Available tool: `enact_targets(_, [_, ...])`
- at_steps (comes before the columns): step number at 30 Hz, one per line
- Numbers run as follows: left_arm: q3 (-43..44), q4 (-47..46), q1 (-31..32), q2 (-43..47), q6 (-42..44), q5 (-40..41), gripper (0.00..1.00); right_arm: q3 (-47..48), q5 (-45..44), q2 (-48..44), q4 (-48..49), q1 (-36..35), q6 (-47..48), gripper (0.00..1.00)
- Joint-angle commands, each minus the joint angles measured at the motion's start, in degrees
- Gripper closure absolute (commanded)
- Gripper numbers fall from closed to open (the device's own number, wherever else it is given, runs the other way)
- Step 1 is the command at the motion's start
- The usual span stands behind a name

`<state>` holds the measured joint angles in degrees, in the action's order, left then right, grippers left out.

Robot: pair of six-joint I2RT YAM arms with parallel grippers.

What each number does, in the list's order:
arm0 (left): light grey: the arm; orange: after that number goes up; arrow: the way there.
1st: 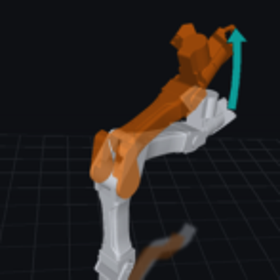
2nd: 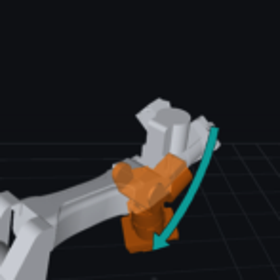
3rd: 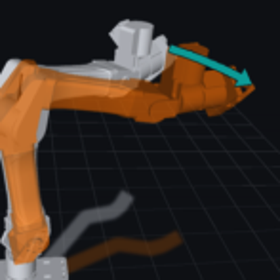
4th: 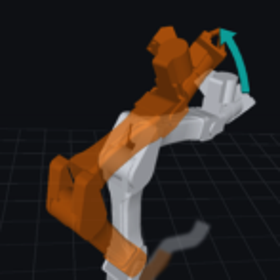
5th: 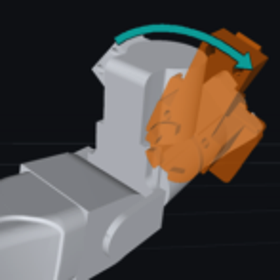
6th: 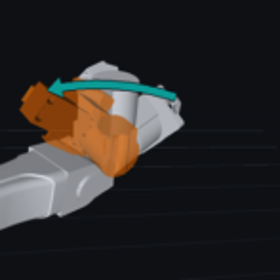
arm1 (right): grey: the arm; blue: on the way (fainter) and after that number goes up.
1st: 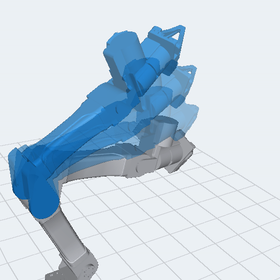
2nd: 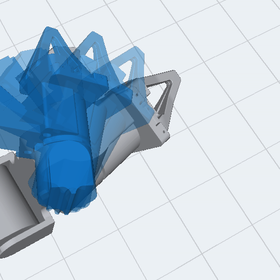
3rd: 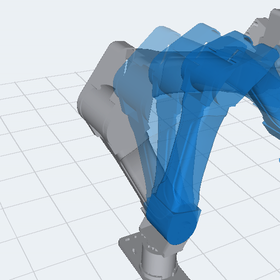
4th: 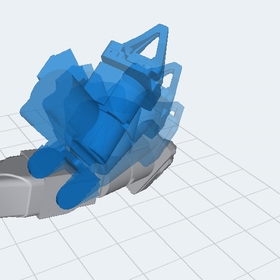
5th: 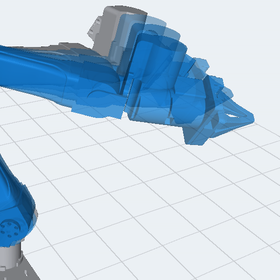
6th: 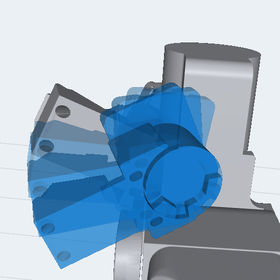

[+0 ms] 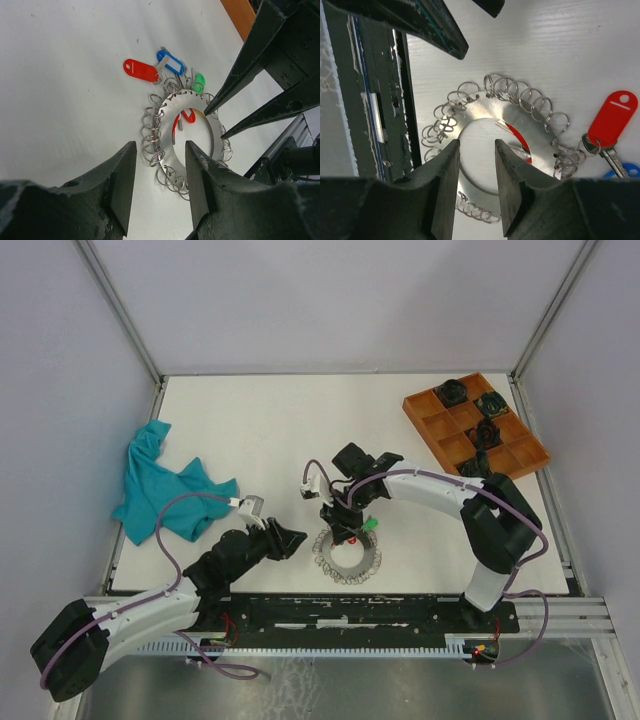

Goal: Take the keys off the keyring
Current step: Pick up the keyring from the center of the board.

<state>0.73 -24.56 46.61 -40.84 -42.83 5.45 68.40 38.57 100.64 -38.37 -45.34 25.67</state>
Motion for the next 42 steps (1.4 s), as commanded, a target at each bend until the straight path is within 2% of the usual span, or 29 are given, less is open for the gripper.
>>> enact_targets(1, [-1.54, 0.91, -0.27, 1.08, -1.37, 2.13, 0.49, -0.98, 1.81, 1.84, 8.95, -2.14, -12.54, 0.58])
enact_targets(6, [-1.32, 6.3, -0.26, 4.83, -1.35, 5.0, 0.49, -3.01, -2.81, 3.36, 15.43, -3.37, -19.86, 0.55])
enact_targets(10, [-1.61, 8.34, -0.24, 8.06, -1.43, 6.26, 0.49, -1.24, 1.42, 4.68, 10.97, -3.59, -15.32, 0.56])
enact_targets(15, [-1.26, 11.03, -0.21, 10.21, -0.46, 7.07, 0.49, -3.0, 4.87, -0.37, 5.28, -4.83, 3.99, 0.55])
enact_targets(20, [-1.75, 10.47, -0.29, 10.61, -0.32, 6.49, 0.49, -9.8, 10.14, -8.19, 0.85, -5.3, 32.5, 0.52])
enact_targets(22, [-1.79, 9.91, -0.24, 10.43, -0.33, 6.24, 0.49, -12.58, 10.58, -10.36, -0.04, -5.91, 39.96, 0.5])
enact_targets(30, [-2.37, 9.79, -0.24, 11.79, -1.09, 5.51, 0.49, -16.16, -0.65, -12.16, 4.96, -11.78, 43.59, 0.55])
enact_targets(34, [-2.52, 9.9, -0.24, 12.38, -1.19, 5.36, 0.49, -16.45, -2.49, -11.46, 5.41, -13.23, 43.98, 0.6])
enact_targets(42, [-2.29, 10.23, -0.27, 12.42, -1.03, 5.2, 0.49, -17.22, -8.65, -9.18, 7.11, -17.25, 45.43, 0.61])
